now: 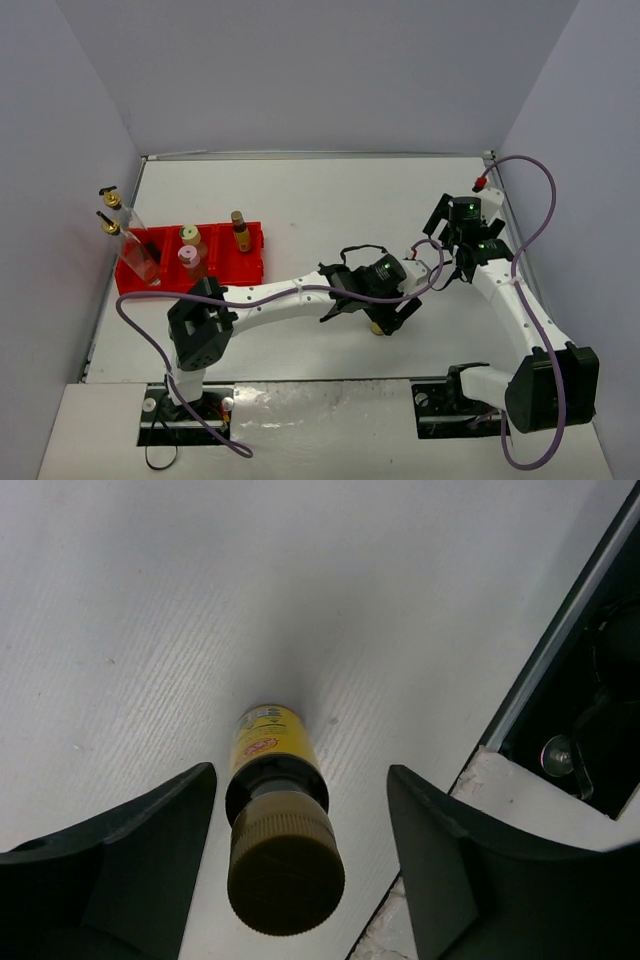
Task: Organize the condiment bottles
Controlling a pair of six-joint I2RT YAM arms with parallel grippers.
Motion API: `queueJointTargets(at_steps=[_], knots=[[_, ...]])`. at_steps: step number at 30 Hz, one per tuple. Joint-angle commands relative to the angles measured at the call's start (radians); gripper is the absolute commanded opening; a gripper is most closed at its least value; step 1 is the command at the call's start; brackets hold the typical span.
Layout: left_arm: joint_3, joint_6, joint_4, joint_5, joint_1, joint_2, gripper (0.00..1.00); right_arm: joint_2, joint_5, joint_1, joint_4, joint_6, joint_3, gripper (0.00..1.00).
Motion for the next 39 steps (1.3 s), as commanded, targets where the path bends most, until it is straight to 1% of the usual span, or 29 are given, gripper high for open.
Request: queueJointTargets(at_steps=[1, 2, 3, 5, 6, 7, 10, 14, 17, 21, 25, 26, 28, 33, 36, 39], knots=[[0.081, 0.003, 0.015, -0.031, -0.007, -0.026, 0.62, -0.028, 0.031, -0.008, 0.027, -0.01, 0.021, 1.0], [0.081, 0.003, 0.007, -0.039, -0.007, -0.023, 0.54, -0.028, 0.031, -0.008, 0.027, -0.01, 0.021, 1.0], [0.087, -0.002, -0.005, -0.055, -0.007, -0.019, 0.33, -0.027, 0.028, -0.008, 0.027, -0.008, 0.021, 1.0], [0.086, -0.011, -0.011, -0.076, -0.007, -0.015, 0.06, -0.025, 0.026, -0.008, 0.027, -0.007, 0.024, 1.0], [0.088, -0.012, -0.018, -0.086, -0.007, -0.015, 0.02, -0.025, 0.026, -0.008, 0.027, -0.008, 0.025, 1.0], [0.089, -0.014, -0.022, -0.105, -0.007, -0.016, 0.0, -0.025, 0.027, -0.008, 0.028, -0.008, 0.026, 1.0], [0.085, -0.024, -0.035, -0.166, -0.007, -0.036, 0.0, -0.027, 0.03, -0.009, 0.028, -0.01, 0.027, 1.0], [0.067, -0.047, -0.066, -0.352, -0.002, -0.106, 0.0, -0.024, 0.028, -0.011, 0.028, -0.011, 0.029, 1.0], [0.056, -0.086, -0.113, -0.479, 0.024, -0.191, 0.0, -0.018, 0.025, -0.011, 0.028, -0.011, 0.029, 1.0], [0.027, -0.134, -0.164, -0.572, 0.088, -0.298, 0.0, -0.013, 0.02, -0.011, 0.028, -0.01, 0.029, 1.0], [-0.039, -0.199, -0.215, -0.635, 0.213, -0.424, 0.0, -0.012, 0.014, -0.011, 0.027, -0.011, 0.032, 1.0], [-0.054, -0.213, -0.226, -0.644, 0.245, -0.446, 0.0, -0.011, 0.013, -0.011, 0.028, -0.01, 0.032, 1.0], [-0.097, -0.232, -0.249, -0.646, 0.343, -0.503, 0.0, -0.006, 0.006, -0.011, 0.028, -0.01, 0.033, 1.0], [-0.204, -0.219, -0.237, -0.578, 0.544, -0.594, 0.0, -0.005, -0.001, -0.011, 0.03, -0.01, 0.032, 1.0], [-0.261, -0.214, -0.211, -0.537, 0.632, -0.625, 0.0, -0.005, -0.004, -0.011, 0.034, -0.008, 0.029, 1.0], [-0.313, -0.218, -0.196, -0.51, 0.697, -0.631, 0.0, -0.007, -0.008, -0.011, 0.037, -0.008, 0.025, 1.0]])
